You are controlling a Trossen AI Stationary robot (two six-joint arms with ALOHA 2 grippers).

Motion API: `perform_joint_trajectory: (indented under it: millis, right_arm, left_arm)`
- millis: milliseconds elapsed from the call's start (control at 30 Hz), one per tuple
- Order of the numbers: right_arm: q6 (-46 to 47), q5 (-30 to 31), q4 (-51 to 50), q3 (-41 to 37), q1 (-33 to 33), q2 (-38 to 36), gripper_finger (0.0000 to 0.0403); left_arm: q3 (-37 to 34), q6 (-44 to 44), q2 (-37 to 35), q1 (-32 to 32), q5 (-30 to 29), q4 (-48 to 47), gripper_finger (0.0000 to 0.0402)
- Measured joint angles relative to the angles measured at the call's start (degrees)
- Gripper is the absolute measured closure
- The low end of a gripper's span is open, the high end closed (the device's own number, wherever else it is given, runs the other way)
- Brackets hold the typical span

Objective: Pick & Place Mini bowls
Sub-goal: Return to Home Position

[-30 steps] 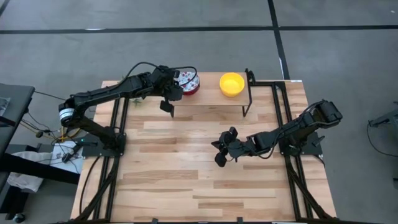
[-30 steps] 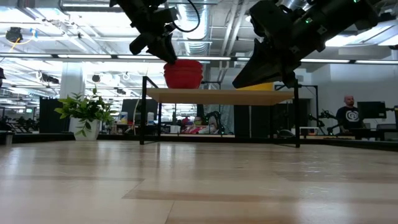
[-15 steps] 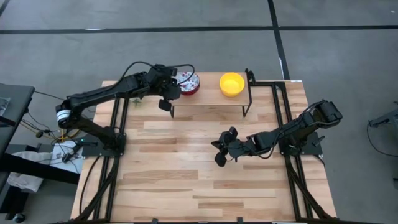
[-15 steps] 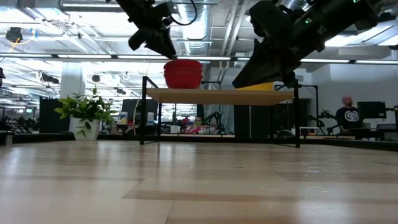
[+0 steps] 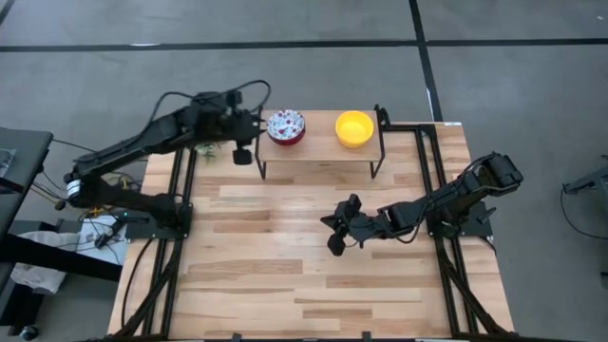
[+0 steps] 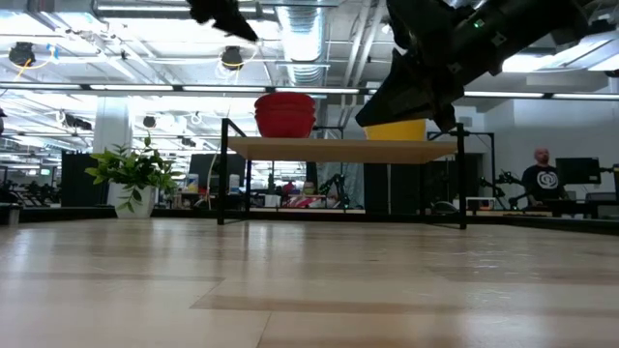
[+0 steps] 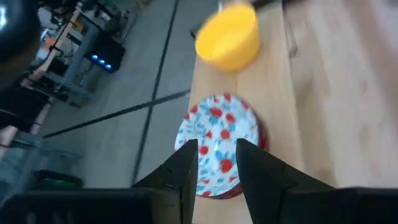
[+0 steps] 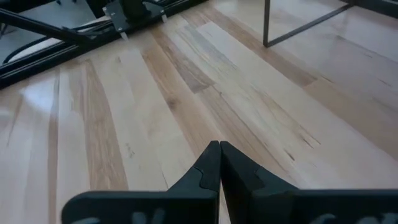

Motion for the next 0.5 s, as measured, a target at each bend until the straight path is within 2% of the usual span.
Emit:
perform_joint_trajectory:
  millis: [200, 300, 367, 433, 500]
  right_arm:
    - [0.2, -0.1, -3.4, 0.0, 0.0, 0.0, 0.0403]
    - [6.0, 1.6, -4.4, 0.0, 0.1, 0.0, 0.0403]
    - [9.8, 2.6, -3.2, 0.0, -0.3, -0.2, 0.0403]
    - [5.4, -0.1, -0.3, -0.1, -0.7, -1.4, 0.0403]
    - [-3.5, -5.9, 5.8, 0.0, -1.1, -3.1, 0.0403]
  left_arm:
    - [0.0, -13.7, -8.2, 0.0, 6.7, 0.1, 0.0293]
    - [-0.2, -24.3, -12.7, 0.0, 9.8, -0.3, 0.0293]
    - [-1.7, -28.4, -16.3, 0.0, 14.4, 0.3, 0.0293]
    - [-4.7, -30.9, -19.7, 0.0, 20.5, 3.3, 0.0293]
    - [-8.8, -35.2, -22.9, 0.0, 25.8, 6.2, 0.0293]
